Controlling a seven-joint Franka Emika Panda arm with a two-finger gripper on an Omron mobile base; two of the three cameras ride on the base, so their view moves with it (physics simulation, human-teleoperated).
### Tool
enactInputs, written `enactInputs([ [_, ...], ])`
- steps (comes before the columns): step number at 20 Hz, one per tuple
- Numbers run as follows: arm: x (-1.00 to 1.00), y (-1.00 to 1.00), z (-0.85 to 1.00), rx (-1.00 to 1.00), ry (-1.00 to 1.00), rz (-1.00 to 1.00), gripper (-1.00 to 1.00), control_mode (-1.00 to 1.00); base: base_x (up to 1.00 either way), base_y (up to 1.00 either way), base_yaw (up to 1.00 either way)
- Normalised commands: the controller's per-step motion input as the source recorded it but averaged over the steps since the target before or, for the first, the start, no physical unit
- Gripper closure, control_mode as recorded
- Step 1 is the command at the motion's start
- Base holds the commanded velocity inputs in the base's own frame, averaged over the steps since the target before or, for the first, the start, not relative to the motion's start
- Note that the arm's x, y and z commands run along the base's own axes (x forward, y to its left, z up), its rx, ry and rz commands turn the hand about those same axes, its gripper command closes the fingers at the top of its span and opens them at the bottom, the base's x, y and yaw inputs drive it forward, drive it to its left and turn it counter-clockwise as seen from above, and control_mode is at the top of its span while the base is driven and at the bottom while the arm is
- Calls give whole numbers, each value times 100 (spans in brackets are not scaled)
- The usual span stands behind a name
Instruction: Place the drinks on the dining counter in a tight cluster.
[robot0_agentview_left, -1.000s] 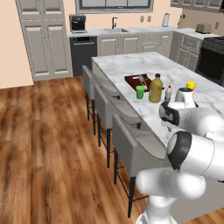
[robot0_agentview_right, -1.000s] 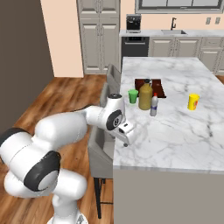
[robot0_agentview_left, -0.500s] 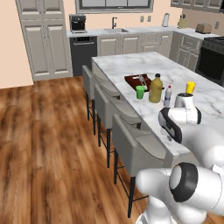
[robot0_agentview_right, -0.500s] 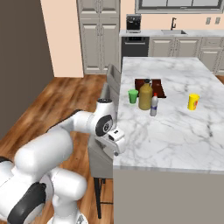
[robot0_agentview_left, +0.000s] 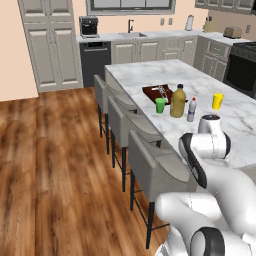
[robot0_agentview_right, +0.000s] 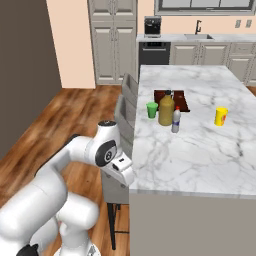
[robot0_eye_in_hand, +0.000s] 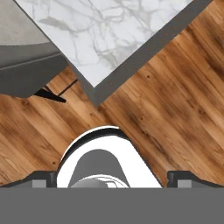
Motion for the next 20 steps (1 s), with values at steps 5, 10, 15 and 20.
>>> enactInputs([
  [5, 0, 0, 0, 0, 0, 0, -100, -100, 0, 0, 0],
  [10, 0, 0, 0, 0, 0, 0, -100, -100, 0, 0, 0],
  [15, -6, 0, 0, 0, 0, 0, -100, 100, -19, -1, 0],
  [20, 0, 0, 0, 0, 0, 0, -100, 100, -66, -1, 0],
])
